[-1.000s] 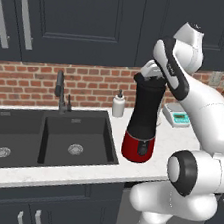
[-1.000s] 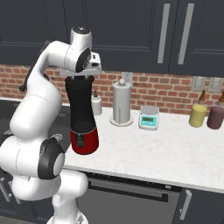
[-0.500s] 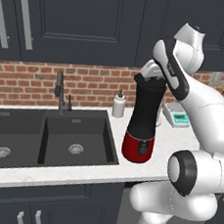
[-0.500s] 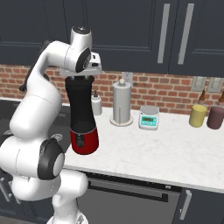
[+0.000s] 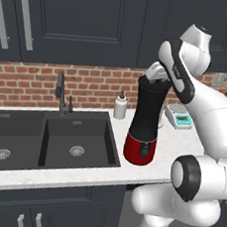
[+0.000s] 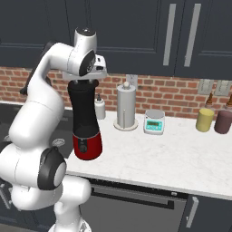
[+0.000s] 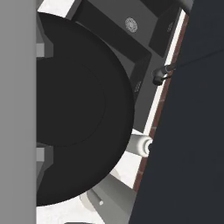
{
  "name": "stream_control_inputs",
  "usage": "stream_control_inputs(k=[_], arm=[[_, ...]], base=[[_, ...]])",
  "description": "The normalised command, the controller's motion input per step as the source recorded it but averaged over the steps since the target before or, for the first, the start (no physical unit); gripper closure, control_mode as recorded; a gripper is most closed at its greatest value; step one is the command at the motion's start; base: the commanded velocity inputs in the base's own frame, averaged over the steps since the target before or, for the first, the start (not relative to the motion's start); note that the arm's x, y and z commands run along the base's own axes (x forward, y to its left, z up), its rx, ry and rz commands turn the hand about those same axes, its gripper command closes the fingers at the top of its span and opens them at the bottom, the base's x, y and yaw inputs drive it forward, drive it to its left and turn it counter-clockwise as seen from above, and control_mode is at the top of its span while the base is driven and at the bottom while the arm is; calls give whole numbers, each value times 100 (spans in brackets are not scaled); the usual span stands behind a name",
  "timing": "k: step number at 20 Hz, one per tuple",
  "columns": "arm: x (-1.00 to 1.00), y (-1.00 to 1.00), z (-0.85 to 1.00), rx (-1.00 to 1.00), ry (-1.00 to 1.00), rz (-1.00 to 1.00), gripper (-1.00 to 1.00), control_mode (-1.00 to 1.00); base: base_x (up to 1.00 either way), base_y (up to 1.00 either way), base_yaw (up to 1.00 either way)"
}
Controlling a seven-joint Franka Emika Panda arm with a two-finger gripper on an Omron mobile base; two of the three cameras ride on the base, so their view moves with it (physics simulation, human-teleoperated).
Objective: Close the lid blender by securely placing the lid on top.
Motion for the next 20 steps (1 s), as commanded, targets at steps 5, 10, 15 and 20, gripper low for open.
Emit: stream_control_inputs(k=[5, 10, 15, 20], arm=[[-2, -1, 0, 0, 0, 0, 100, -100], [0, 1, 0, 0, 0, 0, 100, -100], [0, 15, 0, 0, 0, 0, 100, -100], [0, 22, 0, 0, 0, 0, 100, -100]], base=[[0, 0, 0], [0, 0, 0], [0, 0, 0], [0, 0, 0]])
